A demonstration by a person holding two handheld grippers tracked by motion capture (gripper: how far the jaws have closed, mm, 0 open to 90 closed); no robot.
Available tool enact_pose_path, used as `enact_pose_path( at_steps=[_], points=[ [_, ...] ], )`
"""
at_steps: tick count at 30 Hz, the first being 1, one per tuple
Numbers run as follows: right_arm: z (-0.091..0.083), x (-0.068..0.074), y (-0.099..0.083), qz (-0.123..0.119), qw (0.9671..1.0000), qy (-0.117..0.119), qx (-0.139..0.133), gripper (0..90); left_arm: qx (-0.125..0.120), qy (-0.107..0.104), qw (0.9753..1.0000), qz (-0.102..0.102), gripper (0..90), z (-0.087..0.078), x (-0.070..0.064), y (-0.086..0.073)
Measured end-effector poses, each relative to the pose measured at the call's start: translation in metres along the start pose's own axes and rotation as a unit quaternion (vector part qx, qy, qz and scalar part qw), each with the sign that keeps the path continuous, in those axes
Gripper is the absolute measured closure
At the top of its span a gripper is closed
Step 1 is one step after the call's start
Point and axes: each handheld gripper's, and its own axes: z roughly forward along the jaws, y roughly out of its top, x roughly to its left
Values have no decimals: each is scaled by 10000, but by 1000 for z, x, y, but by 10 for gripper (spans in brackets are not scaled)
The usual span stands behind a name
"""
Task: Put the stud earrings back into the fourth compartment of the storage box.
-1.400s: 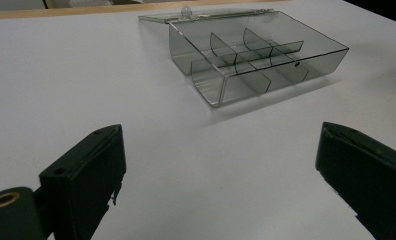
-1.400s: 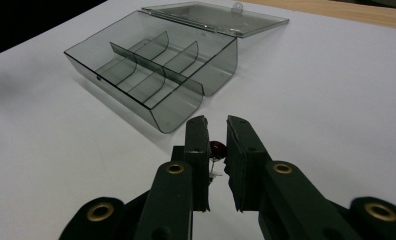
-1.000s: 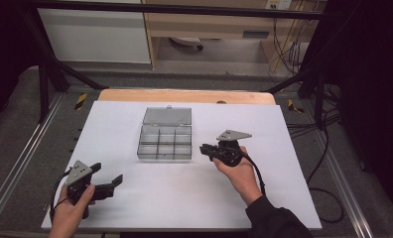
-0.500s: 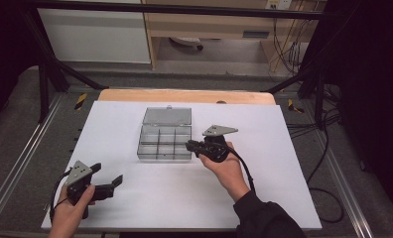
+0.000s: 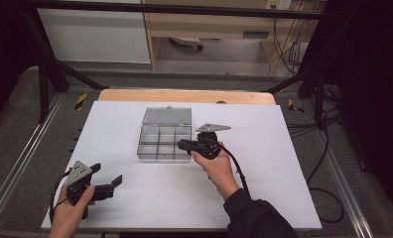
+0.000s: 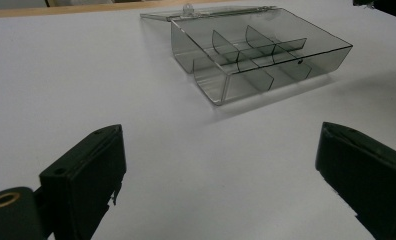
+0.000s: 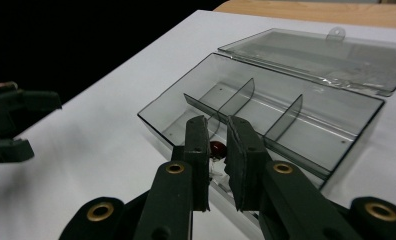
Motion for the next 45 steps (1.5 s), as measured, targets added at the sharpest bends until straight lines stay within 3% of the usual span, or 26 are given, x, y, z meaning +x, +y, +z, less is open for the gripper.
enact_pose_path(
  at_steps=[18,31,45],
  points=[
    [44,18,17,70,9999,33,65,801,29,-28,10000,30,60,0,0,0],
    [74,31,20,-73,9997,-82,239,800,53,-47,10000,65,60,1,-1,0],
    [94,41,19,-344,9981,-241,443,801,55,-54,9999,70,62,0,-1,0]
  ],
)
